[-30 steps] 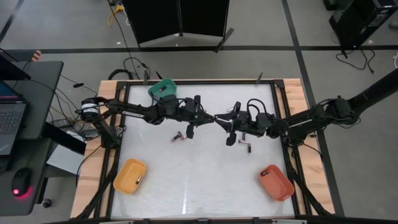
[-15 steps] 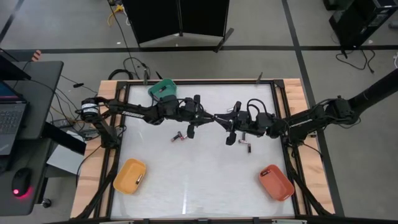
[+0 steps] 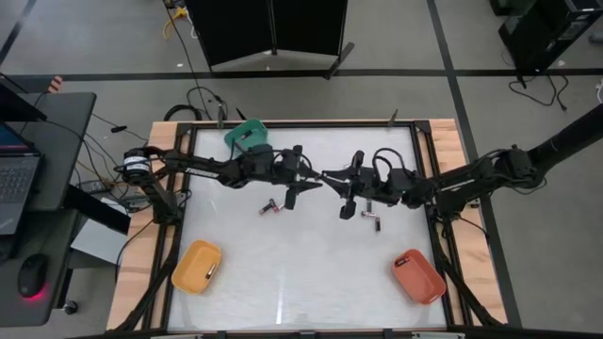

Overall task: Sort batteries
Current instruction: Put the red battery into the orange bin

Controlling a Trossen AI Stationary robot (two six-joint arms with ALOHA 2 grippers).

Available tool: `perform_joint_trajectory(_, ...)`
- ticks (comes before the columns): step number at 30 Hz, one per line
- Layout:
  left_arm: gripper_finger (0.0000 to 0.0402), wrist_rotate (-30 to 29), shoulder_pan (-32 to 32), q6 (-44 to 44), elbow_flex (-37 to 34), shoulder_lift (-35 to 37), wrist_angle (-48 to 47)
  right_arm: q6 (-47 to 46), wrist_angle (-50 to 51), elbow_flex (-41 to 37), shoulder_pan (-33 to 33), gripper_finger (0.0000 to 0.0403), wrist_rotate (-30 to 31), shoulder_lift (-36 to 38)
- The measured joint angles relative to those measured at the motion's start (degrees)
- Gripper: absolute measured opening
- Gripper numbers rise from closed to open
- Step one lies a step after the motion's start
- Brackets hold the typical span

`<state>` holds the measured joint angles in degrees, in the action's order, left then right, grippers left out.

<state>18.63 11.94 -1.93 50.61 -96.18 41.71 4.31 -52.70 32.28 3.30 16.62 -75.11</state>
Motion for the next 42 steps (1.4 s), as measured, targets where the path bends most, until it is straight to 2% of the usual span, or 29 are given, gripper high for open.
perform_joint_trajectory(3,0.0125,-0.62,0.09,2.19,-0.02,-0.02,-3.87,-1.43,12.73,3.56,0.07,0.0061,0.00,1.53)
perform_joint_trajectory(9,0.0126,-3.24,0.13,6.17,-0.04,-0.02,-7.26,-9.76,52.24,16.36,2.50,0.0061,0.02,3.10)
perform_joint_trajectory(14,0.0127,-3.54,0.11,6.05,-0.04,-0.02,-8.45,-25.27,80.01,23.77,7.36,0.0061,-2.22,3.08)
perform_joint_trajectory(18,0.0127,-3.52,0.11,6.18,-0.04,-0.02,-10.65,-40.06,92.49,25.65,12.78,0.0061,-9.23,3.05)
perform_joint_trajectory(25,0.0127,-0.41,0.07,6.18,-0.04,-0.02,-10.69,-62.94,102.28,24.12,23.57,0.0061,-19.56,3.05)
perform_joint_trajectory(31,0.0127,-0.13,0.69,7.67,-0.04,0.00,-10.64,-81.48,102.30,17.30,31.64,0.0061,-25.20,3.01)
perform_joint_trajectory(36,0.0127,-0.13,1.77,7.82,-0.04,0.00,-10.15,-92.58,98.71,11.44,37.47,0.0061,-26.18,3.01)
perform_joint_trajectory(42,0.0127,-0.15,2.73,7.76,-0.04,0.02,-9.36,-99.48,91.78,6.63,41.20,0.0061,-25.12,3.01)
